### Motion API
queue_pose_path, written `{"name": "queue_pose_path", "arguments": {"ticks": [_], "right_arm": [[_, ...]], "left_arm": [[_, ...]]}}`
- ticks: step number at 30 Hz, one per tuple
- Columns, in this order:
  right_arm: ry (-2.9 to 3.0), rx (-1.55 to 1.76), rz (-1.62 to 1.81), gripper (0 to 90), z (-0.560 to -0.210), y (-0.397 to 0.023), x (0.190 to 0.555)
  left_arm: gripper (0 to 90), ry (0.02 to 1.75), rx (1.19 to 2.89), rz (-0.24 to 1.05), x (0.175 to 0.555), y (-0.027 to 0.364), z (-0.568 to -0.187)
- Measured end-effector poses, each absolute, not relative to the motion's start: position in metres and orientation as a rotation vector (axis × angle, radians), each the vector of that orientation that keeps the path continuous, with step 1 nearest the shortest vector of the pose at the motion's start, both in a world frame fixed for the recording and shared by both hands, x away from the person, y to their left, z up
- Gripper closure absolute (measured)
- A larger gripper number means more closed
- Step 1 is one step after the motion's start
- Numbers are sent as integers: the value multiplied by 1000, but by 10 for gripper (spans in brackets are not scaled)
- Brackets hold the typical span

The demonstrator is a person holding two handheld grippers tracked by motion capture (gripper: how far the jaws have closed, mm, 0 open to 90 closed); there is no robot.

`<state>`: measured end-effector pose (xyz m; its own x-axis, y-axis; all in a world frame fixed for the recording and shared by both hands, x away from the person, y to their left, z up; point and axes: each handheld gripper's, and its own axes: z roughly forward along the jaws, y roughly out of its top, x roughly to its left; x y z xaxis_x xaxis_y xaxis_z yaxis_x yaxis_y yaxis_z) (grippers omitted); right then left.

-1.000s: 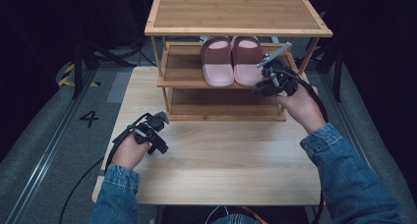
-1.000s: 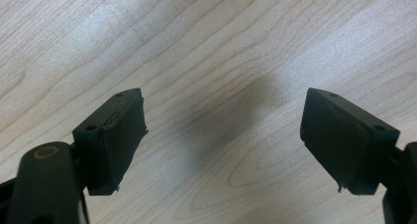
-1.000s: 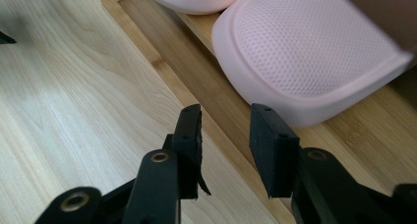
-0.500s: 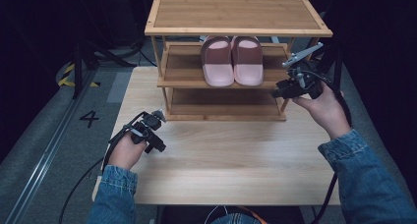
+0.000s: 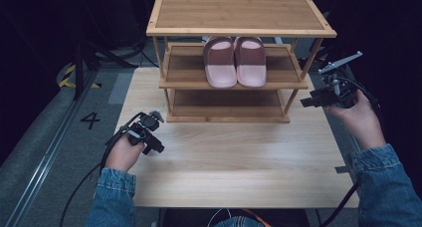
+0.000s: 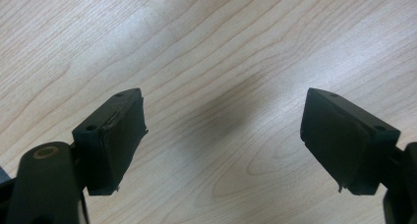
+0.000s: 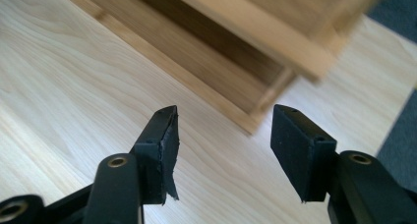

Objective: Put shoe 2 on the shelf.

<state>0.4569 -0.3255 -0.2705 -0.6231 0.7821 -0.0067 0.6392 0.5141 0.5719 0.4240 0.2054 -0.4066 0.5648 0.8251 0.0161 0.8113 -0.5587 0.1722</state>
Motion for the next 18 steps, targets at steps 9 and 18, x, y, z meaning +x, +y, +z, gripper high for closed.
{"name": "queue_pose_path", "arguments": {"ticks": [9,18], "right_arm": [[2506,1375,650,415,-312,-356,460],[2485,1361,795,410,-355,-373,445]], "left_arm": [[175,1412,2654,157,425,211,-407],[175,1438,2637,160,425,216,-409]]}}
